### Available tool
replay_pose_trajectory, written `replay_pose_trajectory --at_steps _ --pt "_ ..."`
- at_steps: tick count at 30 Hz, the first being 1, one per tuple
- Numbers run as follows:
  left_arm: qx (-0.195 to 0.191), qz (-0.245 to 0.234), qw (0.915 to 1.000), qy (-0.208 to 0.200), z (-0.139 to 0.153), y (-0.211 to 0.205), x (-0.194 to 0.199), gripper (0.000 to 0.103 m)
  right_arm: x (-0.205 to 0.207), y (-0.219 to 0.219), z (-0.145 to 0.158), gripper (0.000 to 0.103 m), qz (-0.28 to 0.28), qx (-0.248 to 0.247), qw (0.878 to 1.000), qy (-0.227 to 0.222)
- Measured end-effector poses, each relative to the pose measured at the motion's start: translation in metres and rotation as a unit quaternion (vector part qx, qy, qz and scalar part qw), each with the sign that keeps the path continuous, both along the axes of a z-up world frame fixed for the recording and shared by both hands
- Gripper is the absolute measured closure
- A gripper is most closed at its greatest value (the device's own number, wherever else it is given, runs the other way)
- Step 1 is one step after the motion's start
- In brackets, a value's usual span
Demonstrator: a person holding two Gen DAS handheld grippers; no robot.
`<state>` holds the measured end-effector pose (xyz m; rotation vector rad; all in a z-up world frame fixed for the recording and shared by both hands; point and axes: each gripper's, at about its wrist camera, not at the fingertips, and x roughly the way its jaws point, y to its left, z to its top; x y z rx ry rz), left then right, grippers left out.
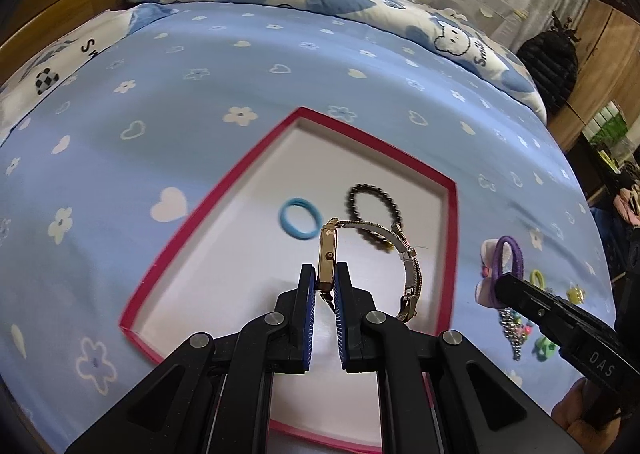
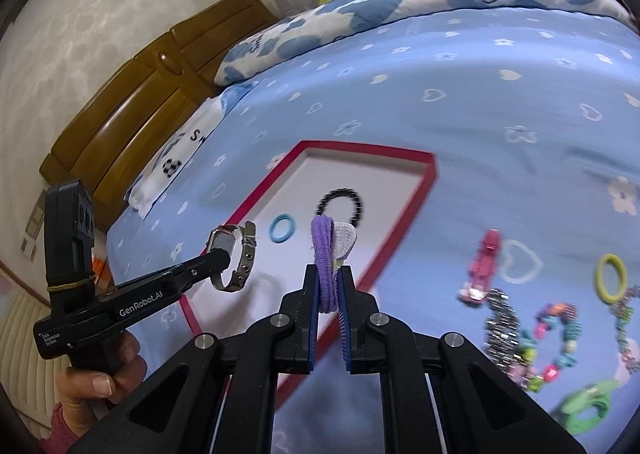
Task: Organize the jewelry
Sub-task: 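Carry the watch and purple bow tie into the tray and release both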
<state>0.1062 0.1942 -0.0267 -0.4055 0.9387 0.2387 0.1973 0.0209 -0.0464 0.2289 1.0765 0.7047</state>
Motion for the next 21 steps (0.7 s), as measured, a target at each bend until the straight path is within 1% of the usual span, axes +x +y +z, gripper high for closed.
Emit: replay_pose_trajectory --at_steps 6,11,17,21 --pt "0.005 0.001 0.9999 0.015 -0.011 0.013 0.010 0.095 0.006 0.031 -0.009 0.094 0.019 -0.015 1.000 0.004" --pt "0.007 -0.007 0.9995 0.032 -0.023 0.023 0.027 0.095 0.011 0.051 -0.023 0.093 0.026 -0.034 0.999 0.013" --pt "0.017 -0.015 0.9988 0.043 -0.036 0.027 0.044 0.095 0.017 0.061 -0.039 0.091 0.030 -0.057 0.998 0.025" --pt "0.022 -0.016 0.9984 0.050 -0.043 0.027 0.048 0.095 0.019 0.067 -0.045 0.091 0.034 -0.069 0.997 0.028"
